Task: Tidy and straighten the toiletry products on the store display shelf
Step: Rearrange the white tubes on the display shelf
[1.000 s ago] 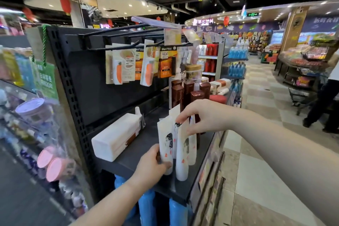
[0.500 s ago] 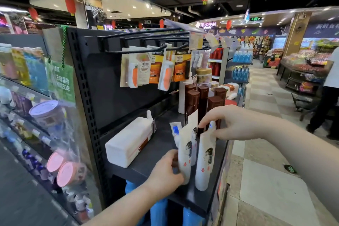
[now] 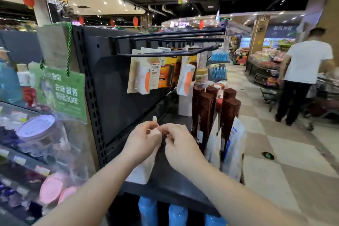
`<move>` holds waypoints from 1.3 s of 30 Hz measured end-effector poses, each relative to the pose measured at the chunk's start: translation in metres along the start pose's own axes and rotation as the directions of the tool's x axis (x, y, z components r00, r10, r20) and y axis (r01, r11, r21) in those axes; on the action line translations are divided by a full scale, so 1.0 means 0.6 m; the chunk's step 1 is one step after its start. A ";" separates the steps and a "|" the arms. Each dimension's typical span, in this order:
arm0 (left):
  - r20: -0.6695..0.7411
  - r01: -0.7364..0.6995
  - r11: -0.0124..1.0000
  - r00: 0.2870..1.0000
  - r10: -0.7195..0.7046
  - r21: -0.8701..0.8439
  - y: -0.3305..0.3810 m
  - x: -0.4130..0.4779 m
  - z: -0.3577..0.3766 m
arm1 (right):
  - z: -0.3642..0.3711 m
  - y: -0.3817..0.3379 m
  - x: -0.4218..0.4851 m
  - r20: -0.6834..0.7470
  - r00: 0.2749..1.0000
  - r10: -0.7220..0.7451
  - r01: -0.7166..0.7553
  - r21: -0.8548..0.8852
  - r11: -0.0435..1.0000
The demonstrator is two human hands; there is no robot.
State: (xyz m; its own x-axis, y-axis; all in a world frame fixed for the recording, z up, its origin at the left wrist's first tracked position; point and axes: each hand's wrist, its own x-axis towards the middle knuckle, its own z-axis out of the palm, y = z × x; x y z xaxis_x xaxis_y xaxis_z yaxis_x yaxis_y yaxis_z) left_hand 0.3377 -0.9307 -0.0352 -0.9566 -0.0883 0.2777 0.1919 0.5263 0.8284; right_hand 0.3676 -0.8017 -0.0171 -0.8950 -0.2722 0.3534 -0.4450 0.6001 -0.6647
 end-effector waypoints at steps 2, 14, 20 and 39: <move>0.128 0.045 0.988 0.990 -0.064 0.149 -0.024 0.011 -0.009 | 0.043 0.028 0.026 -0.023 0.988 0.151 -0.152 -0.093 0.984; 0.289 -0.057 0.975 0.957 -0.007 0.214 -0.077 0.019 -0.014 | 0.096 0.141 0.084 -0.174 0.807 0.564 -0.536 -0.615 0.578; 0.301 -0.176 0.922 0.951 0.068 0.346 -0.078 0.020 -0.009 | 0.097 0.143 0.085 -0.223 0.810 0.542 -0.553 -0.597 0.581; 0.223 -0.035 0.995 0.975 0.013 0.095 -0.060 0.015 -0.015 | 0.076 0.070 -0.003 -0.028 0.765 0.643 -0.250 0.907 0.338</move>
State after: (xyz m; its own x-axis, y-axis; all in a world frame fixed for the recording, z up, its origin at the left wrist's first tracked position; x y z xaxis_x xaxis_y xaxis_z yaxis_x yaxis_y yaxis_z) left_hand 0.3242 -0.9579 -0.0584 -0.9788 0.1090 0.1732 0.2036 0.6069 0.7683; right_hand 0.3491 -0.8103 -0.0753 -0.9702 0.1988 -0.1383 0.0454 -0.4119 -0.9101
